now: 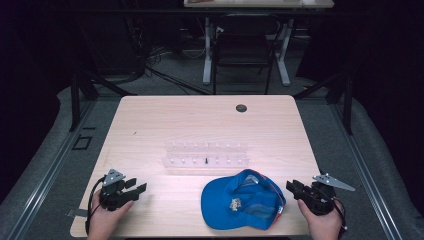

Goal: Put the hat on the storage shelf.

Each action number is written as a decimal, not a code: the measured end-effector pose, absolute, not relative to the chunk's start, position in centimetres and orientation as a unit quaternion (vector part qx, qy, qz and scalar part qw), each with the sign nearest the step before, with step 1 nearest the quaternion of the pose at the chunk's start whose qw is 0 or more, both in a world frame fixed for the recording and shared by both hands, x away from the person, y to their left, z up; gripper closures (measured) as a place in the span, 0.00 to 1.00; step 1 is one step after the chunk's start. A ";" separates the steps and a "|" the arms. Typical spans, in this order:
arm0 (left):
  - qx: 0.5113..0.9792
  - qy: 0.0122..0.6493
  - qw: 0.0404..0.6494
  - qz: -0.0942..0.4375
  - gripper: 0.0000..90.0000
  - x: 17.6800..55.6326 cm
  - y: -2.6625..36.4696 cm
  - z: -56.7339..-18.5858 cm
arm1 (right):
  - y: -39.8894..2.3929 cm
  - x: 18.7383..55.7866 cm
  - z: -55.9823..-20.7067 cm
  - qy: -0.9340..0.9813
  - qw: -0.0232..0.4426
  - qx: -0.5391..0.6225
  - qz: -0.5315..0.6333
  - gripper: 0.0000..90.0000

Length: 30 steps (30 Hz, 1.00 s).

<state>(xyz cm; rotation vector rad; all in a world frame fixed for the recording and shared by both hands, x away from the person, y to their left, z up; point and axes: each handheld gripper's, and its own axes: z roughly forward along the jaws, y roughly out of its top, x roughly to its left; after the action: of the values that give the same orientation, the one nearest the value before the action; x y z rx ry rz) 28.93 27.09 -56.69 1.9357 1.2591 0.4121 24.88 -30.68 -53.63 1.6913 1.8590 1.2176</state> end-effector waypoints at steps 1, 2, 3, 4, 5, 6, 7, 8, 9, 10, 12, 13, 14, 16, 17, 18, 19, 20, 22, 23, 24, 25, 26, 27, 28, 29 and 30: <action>0.761 0.495 0.388 0.162 0.55 28.9 27.1 -56.7 | -30.7 24.9 -53.6 0.656 0.174 0.596 0.429 0.76; 0.760 0.497 0.386 0.165 0.55 29.0 27.0 -56.8 | -30.7 25.0 -53.5 0.667 0.179 0.594 0.413 0.75; 0.760 0.497 0.386 0.164 0.55 29.0 27.1 -56.9 | -30.7 25.0 -53.5 0.667 0.179 0.594 0.413 0.75; 0.760 0.497 0.386 0.162 0.55 29.1 27.2 -56.9 | -30.8 25.3 -53.5 0.667 0.167 0.599 0.411 0.73; 0.759 0.499 0.386 0.161 0.55 29.1 27.2 -56.9 | -30.8 25.3 -53.5 0.667 0.167 0.599 0.411 0.73; 0.759 0.497 0.386 0.164 0.55 29.0 27.3 -56.9 | -30.7 25.5 -53.4 0.673 0.151 0.600 0.404 0.71; 0.759 0.497 0.386 0.164 0.54 29.0 27.3 -56.9 | -30.7 25.5 -53.4 0.673 0.151 0.600 0.404 0.71; 0.763 0.492 0.385 0.167 0.54 29.0 27.3 -56.8 | -30.6 25.6 -53.3 0.681 0.150 0.596 0.397 0.70; 0.763 0.490 0.386 0.169 0.54 29.0 27.3 -56.9 | -30.5 25.6 -53.2 0.692 0.158 0.590 0.385 0.65; 0.766 0.487 0.385 0.167 0.54 29.0 27.2 -56.9 | -30.4 25.7 -53.1 0.700 0.158 0.586 0.377 0.62; 0.771 0.484 0.379 0.164 0.54 29.0 27.0 -57.0 | -30.0 25.8 -52.9 0.707 0.165 0.594 0.348 0.62; 0.771 0.484 0.379 0.164 0.54 29.0 27.0 -57.0 | -30.0 25.8 -52.9 0.707 0.165 0.594 0.348 0.62; 0.772 0.483 0.380 0.164 0.54 29.0 27.0 -56.9 | -29.8 25.9 -52.8 0.701 0.169 0.602 0.344 0.62; 0.772 0.481 0.382 0.162 0.54 29.0 26.9 -56.9 | -29.7 26.1 -52.8 0.701 0.177 0.606 0.331 0.62; 0.772 0.481 0.382 0.162 0.54 29.0 26.9 -56.9 | -29.7 26.1 -52.8 0.701 0.177 0.606 0.331 0.62; 0.772 0.482 0.382 0.161 0.54 29.0 26.9 -56.9 | -29.8 26.4 -52.8 0.707 0.178 0.608 0.315 0.61; 0.772 0.482 0.382 0.161 0.54 29.0 26.9 -56.9 | -29.8 26.4 -52.8 0.707 0.178 0.608 0.315 0.61; 0.772 0.482 0.382 0.160 0.54 29.0 26.9 -56.9 | -29.8 26.5 -52.7 0.704 0.177 0.613 0.312 0.61; 0.770 0.484 0.384 0.160 0.53 29.0 27.0 -56.9 | -30.0 26.8 -52.5 0.705 0.166 0.616 0.309 0.59; 0.769 0.485 0.385 0.158 0.53 29.1 27.0 -56.9 | -30.0 26.9 -52.5 0.704 0.163 0.619 0.309 0.60; 0.769 0.486 0.385 0.158 0.53 29.1 27.0 -56.9 | -30.1 27.1 -52.3 0.707 0.158 0.618 0.305 0.60; 0.769 0.486 0.385 0.157 0.53 29.1 27.0 -56.9 | -30.1 27.2 -52.2 0.708 0.157 0.616 0.306 0.60; 0.770 0.485 0.383 0.158 0.53 29.0 27.0 -56.9 | -30.1 27.4 -52.1 0.711 0.154 0.615 0.304 0.60; 0.770 0.485 0.384 0.157 0.53 29.0 27.0 -56.9 | -30.1 27.5 -51.9 0.713 0.152 0.613 0.305 0.61; 0.770 0.485 0.384 0.156 0.53 29.0 27.0 -56.9 | -30.2 27.6 -51.7 0.719 0.153 0.603 0.309 0.62; 0.771 0.484 0.384 0.154 0.53 29.0 27.0 -56.9 | -30.2 27.6 -51.6 0.718 0.150 0.604 0.310 0.63; 0.771 0.484 0.384 0.155 0.53 29.0 26.9 -56.9 | -30.2 27.7 -51.5 0.721 0.145 0.603 0.308 0.64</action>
<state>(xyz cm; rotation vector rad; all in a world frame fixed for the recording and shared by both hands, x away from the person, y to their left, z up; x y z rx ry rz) 29.01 26.92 -56.94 1.9643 1.2345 0.3949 27.73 -30.22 -51.49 1.7387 2.0791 0.8862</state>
